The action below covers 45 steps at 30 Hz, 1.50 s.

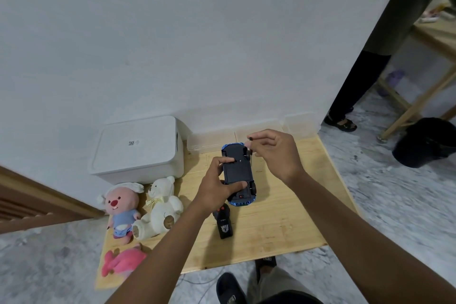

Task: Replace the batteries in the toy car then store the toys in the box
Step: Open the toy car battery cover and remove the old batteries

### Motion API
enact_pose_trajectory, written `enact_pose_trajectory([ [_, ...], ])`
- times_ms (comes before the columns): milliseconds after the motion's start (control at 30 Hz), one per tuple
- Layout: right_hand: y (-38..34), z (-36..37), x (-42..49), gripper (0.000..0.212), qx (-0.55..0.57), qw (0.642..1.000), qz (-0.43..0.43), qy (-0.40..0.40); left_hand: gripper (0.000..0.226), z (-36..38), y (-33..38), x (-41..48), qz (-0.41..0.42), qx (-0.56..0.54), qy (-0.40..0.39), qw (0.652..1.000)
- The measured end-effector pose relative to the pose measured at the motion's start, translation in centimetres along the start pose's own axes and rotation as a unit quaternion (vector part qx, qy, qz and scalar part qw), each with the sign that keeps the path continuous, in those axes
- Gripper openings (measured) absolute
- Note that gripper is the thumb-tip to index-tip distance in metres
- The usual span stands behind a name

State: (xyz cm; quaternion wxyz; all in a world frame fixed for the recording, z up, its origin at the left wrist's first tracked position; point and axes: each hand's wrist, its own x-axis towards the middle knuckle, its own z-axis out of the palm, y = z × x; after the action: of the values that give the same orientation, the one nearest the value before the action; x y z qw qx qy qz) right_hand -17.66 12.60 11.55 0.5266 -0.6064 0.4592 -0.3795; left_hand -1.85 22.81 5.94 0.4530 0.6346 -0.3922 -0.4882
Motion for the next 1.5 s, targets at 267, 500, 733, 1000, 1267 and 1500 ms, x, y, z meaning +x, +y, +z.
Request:
enact_pose_trajectory([
  [267, 1.0, 1.0, -0.5, 0.015, -0.012, 0.998, -0.055, 0.042, 0.060, -0.1, 0.1, 0.2, 0.000, 0.017, -0.006, 1.000],
  [500, 0.8, 1.1, -0.2, 0.014, -0.007, 0.998, -0.056, 0.041, 0.061, -0.2, 0.4, 0.2, 0.000, 0.025, -0.003, 1.000],
  [733, 1.1, 1.2, 0.1, 0.016, -0.015, 0.998, -0.052, 0.037, 0.061, -0.3, 0.3, 0.3, -0.006, 0.031, 0.000, 1.000],
  [1000, 1.4, 1.3, 0.0, 0.016, 0.001, 0.998, -0.049, 0.046, 0.061, -0.4, 0.4, 0.2, -0.008, 0.032, -0.001, 0.999],
  [1267, 1.6, 1.4, -0.2, 0.016, -0.003, 0.997, -0.055, 0.048, 0.061, -0.4, 0.1, -0.1, -0.007, 0.035, 0.000, 0.999],
  [1500, 1.7, 1.5, -0.7, 0.016, -0.004, 0.997, -0.063, 0.050, 0.061, -0.5, -0.1, -0.2, -0.007, 0.031, 0.004, 0.999],
])
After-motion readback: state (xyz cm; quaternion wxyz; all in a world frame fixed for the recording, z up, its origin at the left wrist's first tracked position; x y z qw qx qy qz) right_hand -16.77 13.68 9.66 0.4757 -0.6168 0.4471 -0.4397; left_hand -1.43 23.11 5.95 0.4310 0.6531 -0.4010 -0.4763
